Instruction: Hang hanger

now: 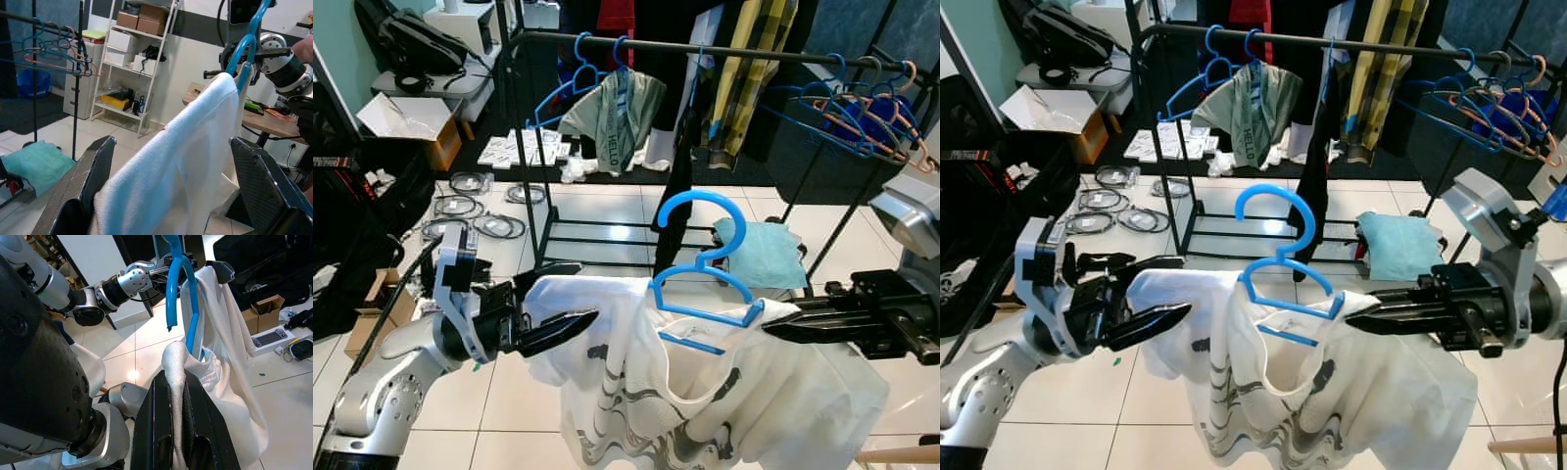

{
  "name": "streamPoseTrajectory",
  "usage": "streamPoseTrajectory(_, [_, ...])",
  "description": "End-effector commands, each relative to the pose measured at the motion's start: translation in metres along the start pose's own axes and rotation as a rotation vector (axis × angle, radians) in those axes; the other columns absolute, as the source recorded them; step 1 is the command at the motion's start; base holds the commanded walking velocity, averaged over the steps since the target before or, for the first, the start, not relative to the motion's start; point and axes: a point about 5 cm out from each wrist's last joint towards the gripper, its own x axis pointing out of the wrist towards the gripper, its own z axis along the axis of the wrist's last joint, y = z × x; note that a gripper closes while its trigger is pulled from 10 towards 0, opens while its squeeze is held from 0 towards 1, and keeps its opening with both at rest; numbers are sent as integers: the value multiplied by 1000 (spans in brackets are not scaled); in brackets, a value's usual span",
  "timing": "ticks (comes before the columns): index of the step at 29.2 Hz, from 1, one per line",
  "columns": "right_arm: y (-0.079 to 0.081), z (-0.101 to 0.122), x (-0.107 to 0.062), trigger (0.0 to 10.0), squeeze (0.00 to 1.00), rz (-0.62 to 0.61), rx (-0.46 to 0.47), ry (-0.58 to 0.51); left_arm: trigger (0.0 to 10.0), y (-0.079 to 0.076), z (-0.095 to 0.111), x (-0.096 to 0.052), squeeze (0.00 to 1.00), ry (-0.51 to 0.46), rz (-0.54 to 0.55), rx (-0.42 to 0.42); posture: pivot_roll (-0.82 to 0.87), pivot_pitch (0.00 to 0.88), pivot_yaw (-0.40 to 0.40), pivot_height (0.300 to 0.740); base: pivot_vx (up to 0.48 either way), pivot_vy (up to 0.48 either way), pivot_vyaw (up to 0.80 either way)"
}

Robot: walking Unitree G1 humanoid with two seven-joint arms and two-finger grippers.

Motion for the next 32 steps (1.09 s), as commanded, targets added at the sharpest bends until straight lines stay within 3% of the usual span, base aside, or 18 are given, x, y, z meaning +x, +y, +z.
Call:
streamPoseTrajectory(1, [9,16,-23,0,0,-30,-59,-25,10000,26,-7,-53,0,101,275,-32,-88,86,-31,740,0,0,0])
streamPoseTrajectory(3, [9,16,-23,0,0,-35,-60,-25,10000,25,-8,-53,0,103,255,-55,-88,86,-31,740,0,0,0])
streamPoseTrajectory(4, [9,16,-23,0,0,-38,-60,-25,10000,25,-9,-53,1000,105,242,-69,-88,86,-31,740,0,0,0])
streamPoseTrajectory(10, [8,17,-22,0,0,-38,-62,-24,10000,22,-8,-50,1000,95,232,-67,-85,85,-34,740,0,0,0])
streamPoseTrajectory(11, [7,18,-21,0,0,-37,-63,-24,10000,22,-8,-49,0,87,236,-59,-83,84,-36,740,0,0,0])
streamPoseTrajectory(20, [7,18,-20,0,0,-35,-65,-25,10000,20,-8,-46,0,92,194,-73,-83,85,-35,740,0,0,0])
streamPoseTrajectory(21, [7,18,-19,0,0,-35,-66,-26,10000,18,-8,-45,1000,97,165,-86,-83,86,-35,740,0,0,0])
streamPoseTrajectory(28, [7,18,-18,0,0,-36,-67,-27,10000,20,-5,-39,1000,84,181,-63,-83,86,-35,740,0,0,0])
streamPoseTrajectory(29, [7,18,-18,0,0,-36,-68,-28,5373,19,-6,-38,0,93,171,-66,-83,84,-35,740,0,0,0])
streamPoseTrajectory(30, [7,18,-18,0,0,-36,-68,-28,5373,19,-6,-38,0,93,171,-66,-83,84,-35,740,0,0,0])
streamPoseTrajectory(31, [7,18,-18,0,0,-35,-69,-29,0,18,-6,-37,0,92,155,-78,-83,84,-35,740,0,0,0])
streamPoseTrajectory(32, [7,18,-18,0,0,-35,-69,-29,0,18,-6,-37,0,92,155,-78,-83,84,-35,740,0,0,0])
